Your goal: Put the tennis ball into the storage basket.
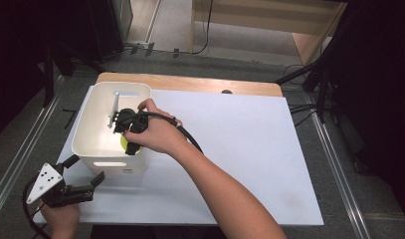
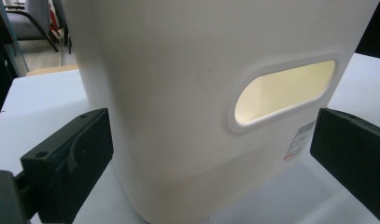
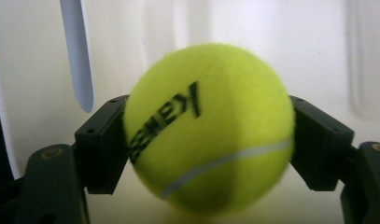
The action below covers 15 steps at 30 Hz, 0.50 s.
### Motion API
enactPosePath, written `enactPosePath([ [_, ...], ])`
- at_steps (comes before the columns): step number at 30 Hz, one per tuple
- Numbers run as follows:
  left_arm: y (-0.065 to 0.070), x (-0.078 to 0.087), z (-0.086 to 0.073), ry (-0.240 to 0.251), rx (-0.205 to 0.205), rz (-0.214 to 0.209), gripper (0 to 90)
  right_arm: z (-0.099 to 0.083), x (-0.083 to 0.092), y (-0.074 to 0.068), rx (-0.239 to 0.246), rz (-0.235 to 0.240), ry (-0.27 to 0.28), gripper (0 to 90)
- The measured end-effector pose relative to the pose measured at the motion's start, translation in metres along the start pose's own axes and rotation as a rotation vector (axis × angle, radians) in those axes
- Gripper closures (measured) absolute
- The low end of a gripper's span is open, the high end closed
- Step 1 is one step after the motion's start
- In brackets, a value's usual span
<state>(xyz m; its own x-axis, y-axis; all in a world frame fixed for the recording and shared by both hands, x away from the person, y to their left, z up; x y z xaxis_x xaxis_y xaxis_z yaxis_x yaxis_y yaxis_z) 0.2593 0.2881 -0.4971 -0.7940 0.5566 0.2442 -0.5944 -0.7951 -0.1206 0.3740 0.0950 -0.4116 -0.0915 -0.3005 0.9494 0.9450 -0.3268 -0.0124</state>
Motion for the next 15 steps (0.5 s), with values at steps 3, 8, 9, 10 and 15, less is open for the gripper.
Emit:
enactPosePath([
  [3,0.0,0.0,0.0,0.0,-0.002,0.001,0.0,0.0,0.003,0.0,-0.005,0.012,0.011,16.3],
  [8,0.0,-0.001,0.0,0.001,-0.004,0.001,0.0,-0.002,0.013,0.002,-0.012,-0.022,0.047,10.2],
  [9,0.0,-0.001,0.0,0.003,-0.004,0.001,0.0,-0.003,0.017,0.002,-0.013,-0.031,0.054,10.2],
  [10,0.0,-0.001,0.0,0.002,-0.004,0.001,0.0,-0.004,0.02,0.003,-0.018,-0.033,0.064,9.3],
  [15,0.001,-0.001,0.0,-0.002,-0.007,0.001,0.0,-0.012,0.036,0.006,-0.047,-0.052,0.102,0.0],
])
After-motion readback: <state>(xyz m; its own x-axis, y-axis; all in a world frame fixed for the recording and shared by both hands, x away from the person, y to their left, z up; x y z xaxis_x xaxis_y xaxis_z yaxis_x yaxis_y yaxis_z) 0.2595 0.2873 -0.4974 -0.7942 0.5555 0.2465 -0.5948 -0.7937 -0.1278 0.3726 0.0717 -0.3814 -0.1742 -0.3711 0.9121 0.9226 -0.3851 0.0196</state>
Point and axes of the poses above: each handheld gripper's, and its own axes: x roughly backward along the jaws, z roughly out of its top, y roughly to its right, the point moved 4 cm from there along -x, roughly forward along the jaws, and after that the axes turned 8 degrees about -x, right-handed, at the moved point
